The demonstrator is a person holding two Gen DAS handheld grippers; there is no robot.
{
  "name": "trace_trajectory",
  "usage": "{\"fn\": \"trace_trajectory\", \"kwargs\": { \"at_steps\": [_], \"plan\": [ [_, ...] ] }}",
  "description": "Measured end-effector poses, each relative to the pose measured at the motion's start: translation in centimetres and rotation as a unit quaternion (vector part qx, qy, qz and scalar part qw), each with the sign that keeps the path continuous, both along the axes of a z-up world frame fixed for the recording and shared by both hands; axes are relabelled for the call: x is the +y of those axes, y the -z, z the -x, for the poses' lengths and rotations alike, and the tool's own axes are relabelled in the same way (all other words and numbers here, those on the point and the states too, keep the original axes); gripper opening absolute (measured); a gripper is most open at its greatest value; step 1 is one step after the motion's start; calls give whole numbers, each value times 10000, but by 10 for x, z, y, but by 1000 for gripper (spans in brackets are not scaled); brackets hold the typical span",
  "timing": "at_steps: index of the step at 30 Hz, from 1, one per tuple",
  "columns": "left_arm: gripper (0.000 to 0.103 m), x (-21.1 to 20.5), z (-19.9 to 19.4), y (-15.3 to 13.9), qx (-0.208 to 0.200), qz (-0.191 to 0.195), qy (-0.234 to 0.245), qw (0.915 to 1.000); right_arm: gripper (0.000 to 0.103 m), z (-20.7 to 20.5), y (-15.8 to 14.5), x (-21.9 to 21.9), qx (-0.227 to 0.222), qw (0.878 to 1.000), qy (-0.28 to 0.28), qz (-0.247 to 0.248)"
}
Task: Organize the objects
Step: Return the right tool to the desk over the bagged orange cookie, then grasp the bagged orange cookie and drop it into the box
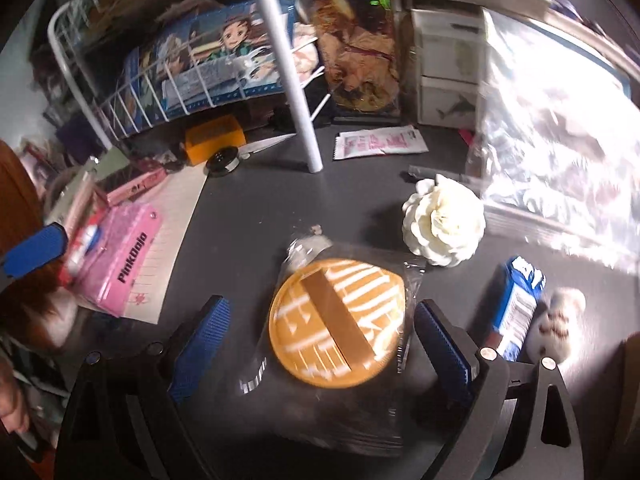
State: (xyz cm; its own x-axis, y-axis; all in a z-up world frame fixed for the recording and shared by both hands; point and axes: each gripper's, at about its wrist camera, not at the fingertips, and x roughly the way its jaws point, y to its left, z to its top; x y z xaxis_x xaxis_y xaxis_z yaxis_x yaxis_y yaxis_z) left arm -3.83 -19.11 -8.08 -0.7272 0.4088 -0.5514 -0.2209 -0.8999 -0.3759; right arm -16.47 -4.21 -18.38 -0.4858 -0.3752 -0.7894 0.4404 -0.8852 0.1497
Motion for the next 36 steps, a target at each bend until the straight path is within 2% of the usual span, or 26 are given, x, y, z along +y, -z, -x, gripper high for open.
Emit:
{"fn": "trace_trajectory", "kwargs": {
  "at_steps": [5,6,7,9,15,19,22,27,31,36],
  "plan": [
    [84,-1,-1,2,-35,10,-6,10000,92,-12,4,0,210,9991,-61,-351],
    [84,0,-1,3,-43,16,0,10000,89,-14,5,1,258,9988,-53,-401],
    [84,1,0,3,-51,17,9,10000,85,-16,4,2,318,9985,-47,-451],
    [84,3,0,3,-70,8,28,10000,64,-18,3,7,352,9983,-27,-454],
    [84,10,3,0,-176,58,90,9998,64,-31,-7,15,510,9979,-150,-371],
    [84,22,6,-7,-294,36,239,9993,64,-52,-36,24,631,9955,-704,60],
    [84,38,7,-19,-306,-64,465,9984,64,-68,-65,33,666,9889,-1228,508],
    [83,60,1,-48,-75,-212,631,9978,64,-93,-112,47,1002,9771,-1735,710],
    [69,82,3,-69,79,-210,746,9970,64,-108,-144,69,1337,9711,-1862,669],
    [50,126,14,-97,306,-244,1082,9934,64,-116,-173,112,1647,9691,-1739,595]
  ]
}}
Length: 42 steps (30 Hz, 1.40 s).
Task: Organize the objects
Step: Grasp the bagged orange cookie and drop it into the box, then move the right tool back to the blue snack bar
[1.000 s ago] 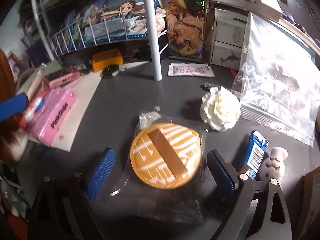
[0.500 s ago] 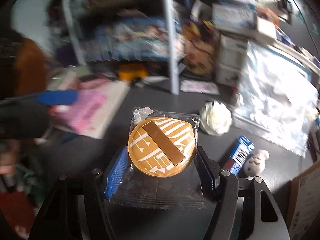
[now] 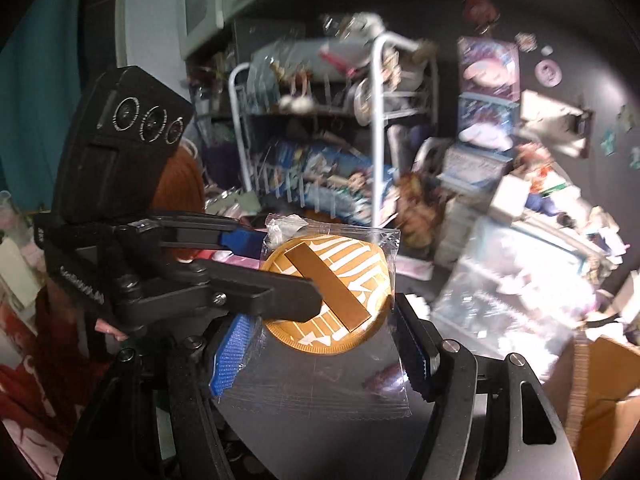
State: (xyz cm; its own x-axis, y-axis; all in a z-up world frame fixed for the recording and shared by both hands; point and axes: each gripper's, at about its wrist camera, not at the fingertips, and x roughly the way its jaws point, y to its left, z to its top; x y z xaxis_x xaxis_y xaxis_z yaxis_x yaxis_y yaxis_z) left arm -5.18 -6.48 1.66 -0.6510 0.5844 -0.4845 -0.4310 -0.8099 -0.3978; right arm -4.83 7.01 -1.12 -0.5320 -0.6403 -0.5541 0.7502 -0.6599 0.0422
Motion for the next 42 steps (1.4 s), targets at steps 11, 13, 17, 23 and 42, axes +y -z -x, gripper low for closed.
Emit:
{"fn": "trace_trajectory", "kwargs": {
  "at_steps": [11,13,17,23,42],
  "plan": [
    [38,130,69,-24,-85,164,830,9964,64,17,-24,133,76,9957,923,-18],
    [38,152,82,-23,-157,241,968,9949,64,21,-22,152,5,9945,1044,-46],
    [38,186,99,-15,-324,444,1139,9920,64,34,-15,179,-238,9924,1202,-79],
    [40,201,106,-6,-432,709,1169,9897,64,41,-4,189,-446,9918,1193,-119],
    [82,94,45,-28,134,708,-33,9974,79,15,-22,152,-142,9933,1121,-263]
  ]
}}
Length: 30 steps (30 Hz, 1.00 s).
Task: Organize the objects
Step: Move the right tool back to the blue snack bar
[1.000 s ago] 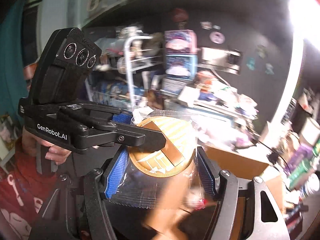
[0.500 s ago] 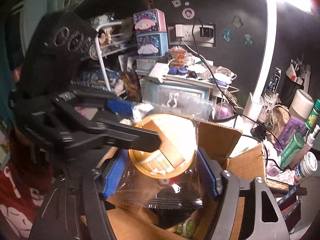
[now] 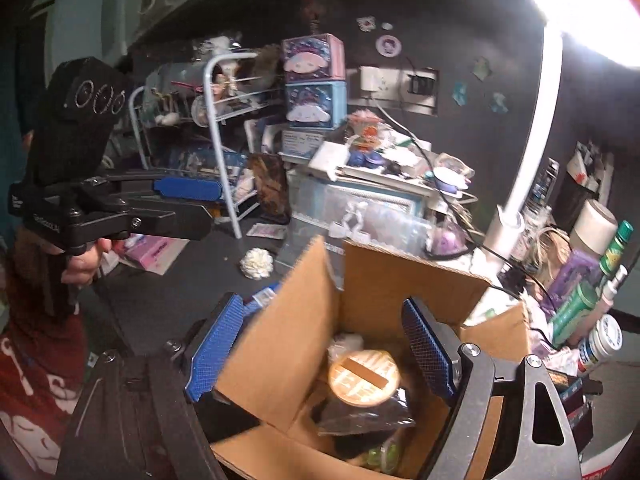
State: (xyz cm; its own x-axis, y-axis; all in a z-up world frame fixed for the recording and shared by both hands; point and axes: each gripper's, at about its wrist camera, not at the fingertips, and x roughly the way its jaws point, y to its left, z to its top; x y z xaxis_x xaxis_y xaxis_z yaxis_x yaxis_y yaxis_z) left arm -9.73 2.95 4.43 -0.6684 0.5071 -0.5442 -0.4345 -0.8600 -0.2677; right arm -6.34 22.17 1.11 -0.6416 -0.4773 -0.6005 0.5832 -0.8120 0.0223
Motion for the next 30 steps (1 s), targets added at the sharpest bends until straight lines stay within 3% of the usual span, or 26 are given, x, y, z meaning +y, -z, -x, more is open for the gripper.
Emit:
{"fn": "trace_trajectory", "kwargs": {
  "at_steps": [7,13,16,19,23,27,30],
  "plan": [
    [82,-59,-32,14,184,17,-654,9977,79,-23,5,-78,-85,9963,-813,278],
    [82,-108,-53,47,128,20,-1055,9943,79,-28,50,-144,-693,9909,-1062,451],
    [82,-127,-57,73,-74,67,-1208,9926,77,-13,86,-157,-1117,9892,-731,605],
    [82,-138,-59,95,-245,33,-1231,9921,66,5,118,-160,-1424,9871,-236,698],
    [82,-146,-60,117,-421,-73,-1259,9911,60,29,149,-163,-1392,9884,427,424],
    [82,-146,-58,128,-524,-100,-1262,9906,49,52,170,-167,-1537,9856,666,251],
    [82,-146,-56,133,-572,-100,-1228,9907,49,64,178,-168,-1401,9870,785,-69]
  ]
}}
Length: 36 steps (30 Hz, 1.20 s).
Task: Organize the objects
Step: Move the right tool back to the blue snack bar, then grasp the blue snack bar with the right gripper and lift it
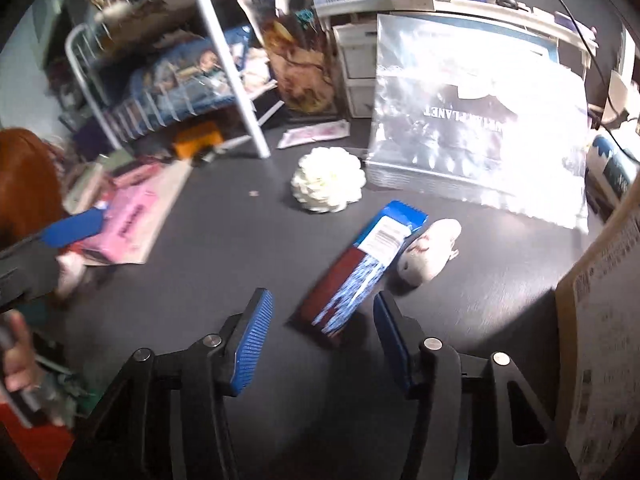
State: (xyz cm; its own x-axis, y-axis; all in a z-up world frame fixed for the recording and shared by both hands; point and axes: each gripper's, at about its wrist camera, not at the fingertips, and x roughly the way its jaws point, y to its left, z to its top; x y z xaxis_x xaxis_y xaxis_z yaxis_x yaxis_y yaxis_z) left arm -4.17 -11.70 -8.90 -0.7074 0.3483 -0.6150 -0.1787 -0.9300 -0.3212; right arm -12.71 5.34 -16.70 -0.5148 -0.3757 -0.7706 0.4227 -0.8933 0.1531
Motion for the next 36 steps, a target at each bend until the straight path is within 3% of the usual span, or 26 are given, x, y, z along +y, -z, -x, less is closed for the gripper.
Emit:
{"fn": "trace_trajectory", "kwargs": {
  "at_steps": [2,12,17,28,33,36],
  "plan": [
    [82,-1,2,2,-17,-13,-21,10000,49,5,3,-2,1,10000,-10,-96],
    [82,-3,3,4,-7,-12,-30,10000,19,-5,2,-4,155,9981,-290,-521],
    [82,0,2,4,-17,-34,9,10000,19,-21,0,4,61,9976,-439,-534],
    [82,2,2,2,-51,54,-88,9999,28,-6,4,-5,133,9975,-452,-522],
    [82,3,1,0,-70,93,-102,9999,15,-6,4,-4,142,9974,-539,-451],
    [82,7,-2,-3,-68,54,-52,9999,14,-12,-1,-2,175,9967,-693,-382]
  ]
}}
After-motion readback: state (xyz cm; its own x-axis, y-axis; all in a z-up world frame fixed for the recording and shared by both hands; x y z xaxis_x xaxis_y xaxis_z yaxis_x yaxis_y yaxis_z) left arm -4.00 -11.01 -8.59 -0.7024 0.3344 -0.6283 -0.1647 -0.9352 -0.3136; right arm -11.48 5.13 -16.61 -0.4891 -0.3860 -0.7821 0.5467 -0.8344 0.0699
